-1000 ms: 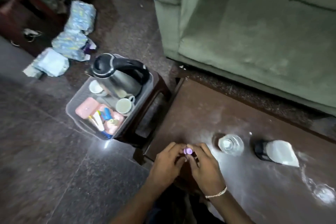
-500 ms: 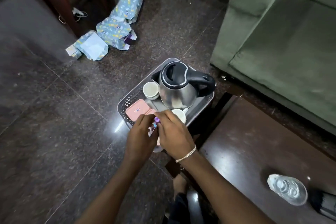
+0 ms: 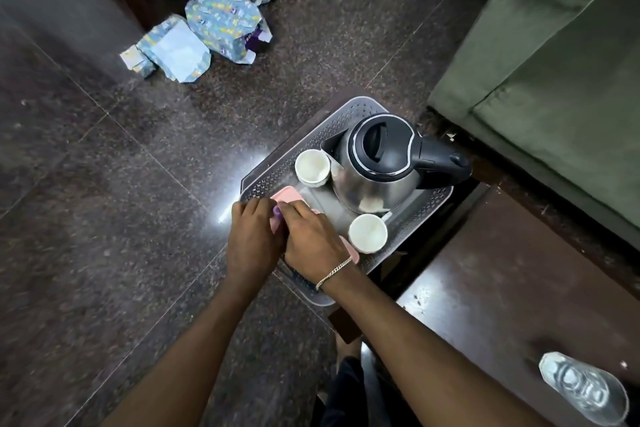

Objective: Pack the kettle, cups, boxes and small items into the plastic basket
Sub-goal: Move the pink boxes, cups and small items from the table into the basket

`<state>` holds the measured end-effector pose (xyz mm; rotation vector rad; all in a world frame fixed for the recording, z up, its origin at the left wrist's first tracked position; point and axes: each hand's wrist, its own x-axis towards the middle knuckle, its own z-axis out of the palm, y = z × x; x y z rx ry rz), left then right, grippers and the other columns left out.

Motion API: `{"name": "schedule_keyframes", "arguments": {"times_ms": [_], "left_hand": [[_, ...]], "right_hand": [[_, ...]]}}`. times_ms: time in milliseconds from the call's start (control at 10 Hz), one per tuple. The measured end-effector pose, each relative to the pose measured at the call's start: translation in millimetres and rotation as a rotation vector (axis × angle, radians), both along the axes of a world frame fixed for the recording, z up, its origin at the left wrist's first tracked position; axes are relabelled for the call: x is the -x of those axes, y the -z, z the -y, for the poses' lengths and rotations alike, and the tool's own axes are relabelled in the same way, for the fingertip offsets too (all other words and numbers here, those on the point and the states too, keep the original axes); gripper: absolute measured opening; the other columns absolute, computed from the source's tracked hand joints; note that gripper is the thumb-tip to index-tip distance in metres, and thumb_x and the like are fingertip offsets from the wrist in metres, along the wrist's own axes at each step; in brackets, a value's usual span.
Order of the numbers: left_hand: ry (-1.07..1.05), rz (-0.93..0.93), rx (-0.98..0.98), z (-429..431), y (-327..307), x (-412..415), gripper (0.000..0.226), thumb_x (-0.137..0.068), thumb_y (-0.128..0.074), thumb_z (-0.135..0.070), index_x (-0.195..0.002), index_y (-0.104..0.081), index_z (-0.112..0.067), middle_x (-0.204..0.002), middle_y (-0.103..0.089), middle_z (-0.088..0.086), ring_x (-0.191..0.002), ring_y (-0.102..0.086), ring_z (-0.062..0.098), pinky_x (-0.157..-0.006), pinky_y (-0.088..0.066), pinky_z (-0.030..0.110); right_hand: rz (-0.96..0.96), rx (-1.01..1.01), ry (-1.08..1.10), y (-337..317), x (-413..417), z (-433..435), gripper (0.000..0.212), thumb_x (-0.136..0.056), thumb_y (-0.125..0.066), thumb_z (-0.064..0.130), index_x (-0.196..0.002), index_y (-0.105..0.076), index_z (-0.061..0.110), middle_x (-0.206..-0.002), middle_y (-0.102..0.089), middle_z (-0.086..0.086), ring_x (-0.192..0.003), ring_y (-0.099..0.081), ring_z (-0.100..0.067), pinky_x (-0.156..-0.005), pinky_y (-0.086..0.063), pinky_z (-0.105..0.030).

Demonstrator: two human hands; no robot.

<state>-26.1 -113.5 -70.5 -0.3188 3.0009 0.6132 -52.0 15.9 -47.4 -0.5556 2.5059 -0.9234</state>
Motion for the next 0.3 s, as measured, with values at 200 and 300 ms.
{"name": "schedule_keyframes", "arguments": {"times_ms": [200,300], "left_hand": [[-0.028,-0.015,-0.017,1,9,3,0.014,-0.092,-0.068,-0.016,-0.100,-0.066,-0.005,-0.098,-0.066,0.016,-0.092,-0.056,0.039,-0.084,-0.036,0.042],[-0.052,-0.012,-0.087,2,6,3,0.042,-0.083,-0.067,-0.029,-0.120,-0.066,-0.009,-0.109,-0.063,0.013,-0.099,-0.053,0.033,-0.087,-0.043,0.045]], "right_hand": [[0.019,0.023,-0.025,3,1,-5,0.056,-0.085,-0.060,0.010,-0.140,-0.053,0.009,-0.133,-0.059,-0.009,-0.120,-0.056,-0.032,-0.099,-0.042,-0.044],[-0.009,0.004,-0.007,-2,-2,-15,0.055,-0.084,-0.057,0.014,-0.139,-0.053,0.009,-0.133,-0.058,-0.009,-0.120,-0.055,-0.031,-0.099,-0.043,-0.046]]}}
